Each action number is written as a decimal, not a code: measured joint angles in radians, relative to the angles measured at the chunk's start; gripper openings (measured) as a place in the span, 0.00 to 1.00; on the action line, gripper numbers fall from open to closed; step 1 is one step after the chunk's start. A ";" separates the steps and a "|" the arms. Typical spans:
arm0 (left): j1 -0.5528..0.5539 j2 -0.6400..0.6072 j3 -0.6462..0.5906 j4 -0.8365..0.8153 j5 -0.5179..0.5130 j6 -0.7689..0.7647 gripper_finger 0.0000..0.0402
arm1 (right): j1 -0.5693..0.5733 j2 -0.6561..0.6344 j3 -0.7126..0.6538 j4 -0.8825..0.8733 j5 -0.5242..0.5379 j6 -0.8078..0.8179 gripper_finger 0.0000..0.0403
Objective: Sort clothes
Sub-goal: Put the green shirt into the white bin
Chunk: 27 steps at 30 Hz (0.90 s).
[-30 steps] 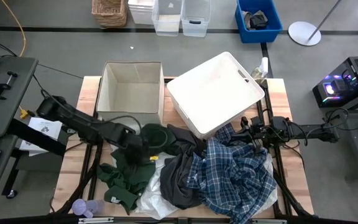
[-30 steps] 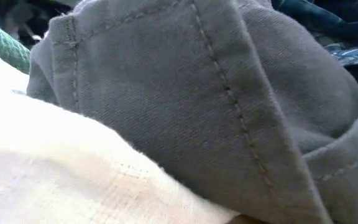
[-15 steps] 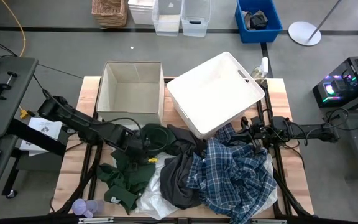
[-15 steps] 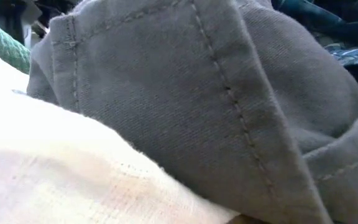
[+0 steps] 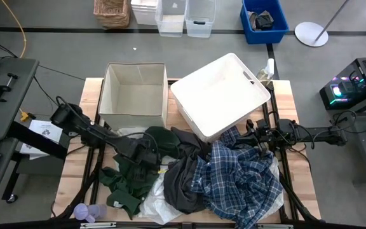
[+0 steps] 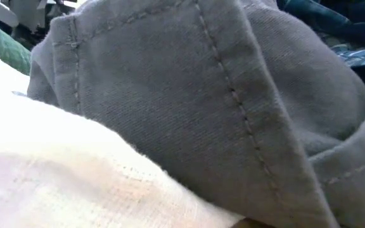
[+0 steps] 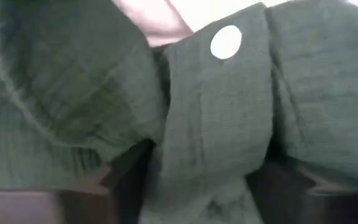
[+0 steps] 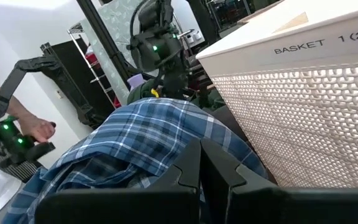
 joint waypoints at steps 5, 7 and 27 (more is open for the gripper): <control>0.028 -0.112 0.154 -0.006 -0.035 0.024 0.05 | 0.000 0.000 0.000 0.000 0.001 0.000 0.00; 0.069 -0.143 0.271 -0.012 -0.101 0.063 0.03 | 0.000 0.000 0.000 0.000 0.001 0.000 0.00; 0.669 0.168 1.137 1.181 -0.052 0.639 0.00 | 0.000 0.000 0.000 0.000 0.007 0.000 0.00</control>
